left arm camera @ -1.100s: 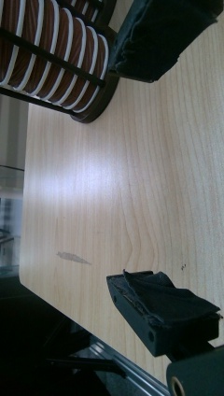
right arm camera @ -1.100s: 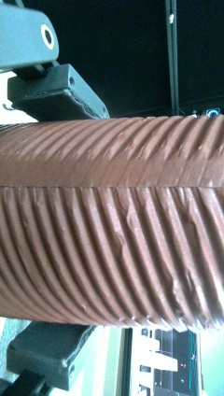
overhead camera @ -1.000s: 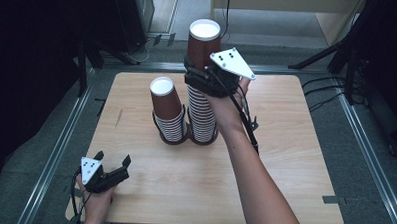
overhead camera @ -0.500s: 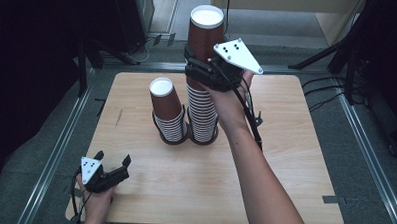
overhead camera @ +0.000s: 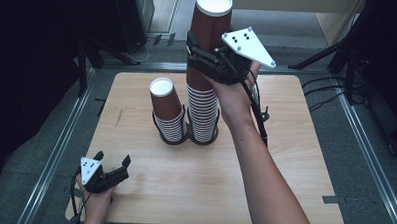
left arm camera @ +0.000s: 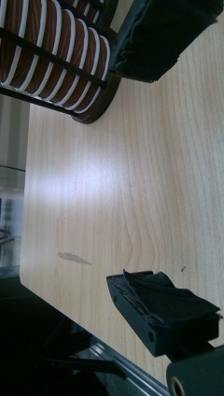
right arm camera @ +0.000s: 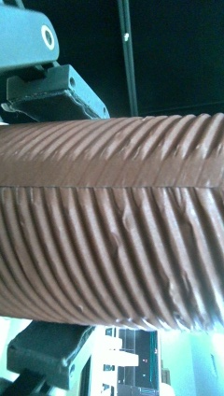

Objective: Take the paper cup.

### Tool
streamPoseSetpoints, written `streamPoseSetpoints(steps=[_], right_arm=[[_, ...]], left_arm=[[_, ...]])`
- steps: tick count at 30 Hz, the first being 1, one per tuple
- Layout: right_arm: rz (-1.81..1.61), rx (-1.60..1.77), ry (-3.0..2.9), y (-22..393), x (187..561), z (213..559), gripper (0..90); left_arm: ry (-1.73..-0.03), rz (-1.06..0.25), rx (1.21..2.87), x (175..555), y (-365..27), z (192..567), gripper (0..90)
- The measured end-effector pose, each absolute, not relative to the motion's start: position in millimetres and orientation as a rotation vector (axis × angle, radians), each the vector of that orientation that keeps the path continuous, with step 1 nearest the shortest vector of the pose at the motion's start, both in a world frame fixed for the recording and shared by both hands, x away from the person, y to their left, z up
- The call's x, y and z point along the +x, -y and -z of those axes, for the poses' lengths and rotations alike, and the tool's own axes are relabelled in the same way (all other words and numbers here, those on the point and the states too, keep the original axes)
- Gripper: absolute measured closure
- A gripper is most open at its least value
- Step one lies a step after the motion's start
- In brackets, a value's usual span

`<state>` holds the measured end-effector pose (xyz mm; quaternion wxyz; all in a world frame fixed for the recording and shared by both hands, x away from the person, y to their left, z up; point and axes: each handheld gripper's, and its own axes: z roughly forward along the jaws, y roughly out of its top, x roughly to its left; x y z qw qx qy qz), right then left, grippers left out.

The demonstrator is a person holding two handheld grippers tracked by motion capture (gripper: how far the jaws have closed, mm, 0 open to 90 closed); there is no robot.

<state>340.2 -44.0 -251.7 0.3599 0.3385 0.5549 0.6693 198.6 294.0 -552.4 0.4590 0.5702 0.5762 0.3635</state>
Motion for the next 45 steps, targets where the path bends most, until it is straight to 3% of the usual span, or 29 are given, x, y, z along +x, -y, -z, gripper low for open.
streamPoseSetpoints(steps=[19, 45], right_arm=[[-1.709, 0.878, -1.364, 75.7, 329.2, 237.5, 13.8], [-1.583, 0.949, -1.359, 128.7, 321.8, 292.4, 13.7]], left_arm=[[-1.419, -0.902, 1.412, 198.5, -293.3, 552.5, 2.4], [-1.423, -0.912, 1.414, 199.1, -291.7, 552.3, 2.4]])
